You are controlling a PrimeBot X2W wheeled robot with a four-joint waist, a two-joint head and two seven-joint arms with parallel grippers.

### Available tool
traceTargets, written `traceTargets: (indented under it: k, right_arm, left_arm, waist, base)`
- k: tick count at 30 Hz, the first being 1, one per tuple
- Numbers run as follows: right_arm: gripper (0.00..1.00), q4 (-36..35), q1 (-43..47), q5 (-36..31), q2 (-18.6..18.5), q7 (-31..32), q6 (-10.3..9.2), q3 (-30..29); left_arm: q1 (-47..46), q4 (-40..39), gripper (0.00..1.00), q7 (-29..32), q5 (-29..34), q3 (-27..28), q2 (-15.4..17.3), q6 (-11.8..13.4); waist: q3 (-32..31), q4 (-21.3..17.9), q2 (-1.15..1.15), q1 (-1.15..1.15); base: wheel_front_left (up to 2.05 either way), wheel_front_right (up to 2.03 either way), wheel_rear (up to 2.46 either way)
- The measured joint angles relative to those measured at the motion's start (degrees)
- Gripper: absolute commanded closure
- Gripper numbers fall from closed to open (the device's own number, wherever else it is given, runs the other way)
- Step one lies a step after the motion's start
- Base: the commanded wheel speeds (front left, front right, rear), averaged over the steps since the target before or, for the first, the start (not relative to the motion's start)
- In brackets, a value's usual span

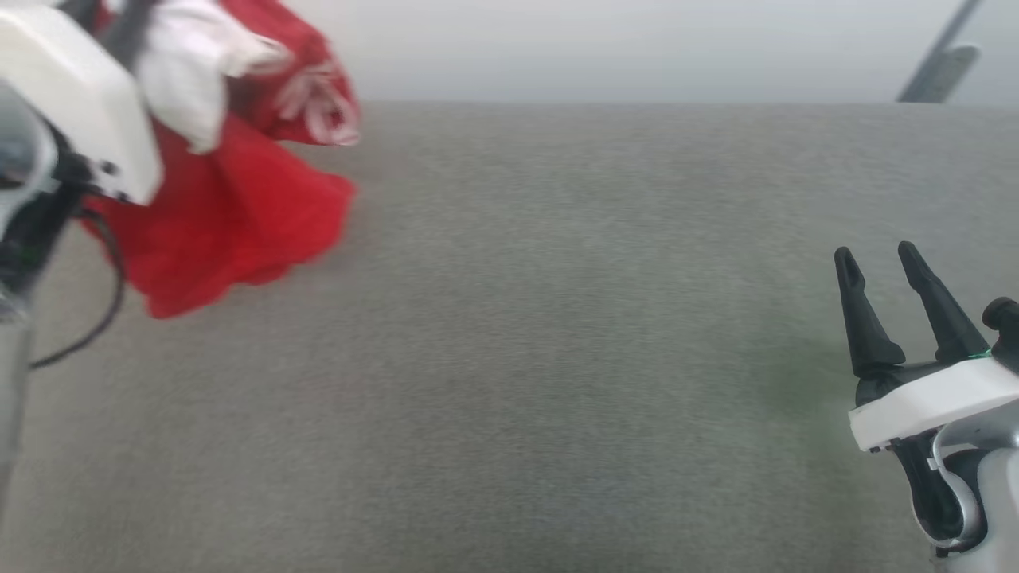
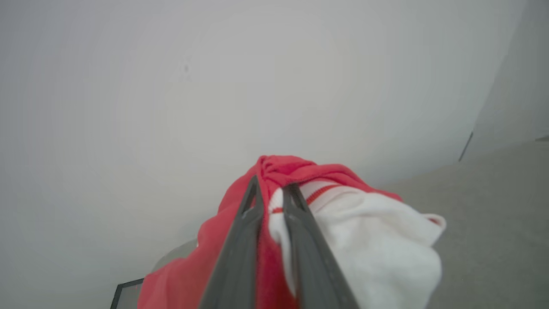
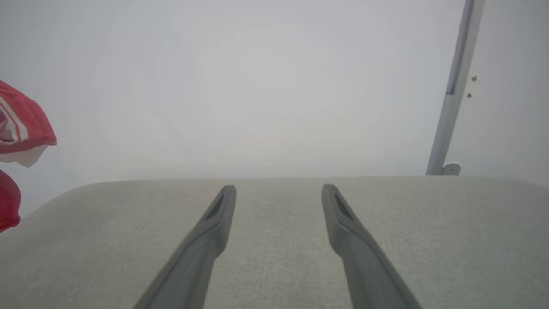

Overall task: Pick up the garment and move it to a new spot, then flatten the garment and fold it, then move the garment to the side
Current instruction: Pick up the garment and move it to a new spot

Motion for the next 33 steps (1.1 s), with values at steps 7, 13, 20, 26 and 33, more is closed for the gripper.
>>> traceTargets:
  k: [7,13,20,26,33]
  right_arm:
    - [0.00,1.34,-0.10,0.13,0.79,-1.23,0.01,-0.45]
    - [0.00,2.89,-0.29,0.49,1.43,-2.58,0.01,-0.96]
    - [0.00,5.10,-0.31,1.25,2.18,-4.45,0.01,-1.25]
    - [0.00,7.05,-1.07,2.14,2.65,-5.63,0.01,0.34]
    - [0.00,8.83,-3.09,3.09,2.67,-6.53,0.01,3.28]
  left_arm:
    - [0.88,-9.81,1.00,5.15,0.09,-4.77,-2.56,1.58]
    - [0.80,-12.77,1.00,7.44,0.26,-9.60,-5.73,1.56]
    - [2.74,-9.53,1.00,7.50,-0.21,-16.15,-10.36,0.37]
    - [7.34,-2.25,1.00,7.08,0.04,-21.04,-12.18,-0.87]
    - [10.89,8.38,1.00,5.31,-0.13,-24.27,-13.04,-2.71]
  waist:
    - [0.00,-5.63,0.00,0.00]
    - [0.78,-10.75,0.00,0.00]
    - [2.99,-14.93,0.00,0.00]
    - [5.01,-16.14,0.00,0.00]
    - [6.22,-16.59,0.00,0.00]
  base:
    - [0.00,0.00,0.00]
    - [0.00,0.00,0.00]
    - [0.00,0.00,0.00]
    - [0.00,0.00,0.00]
    - [0.00,0.00,0.00]
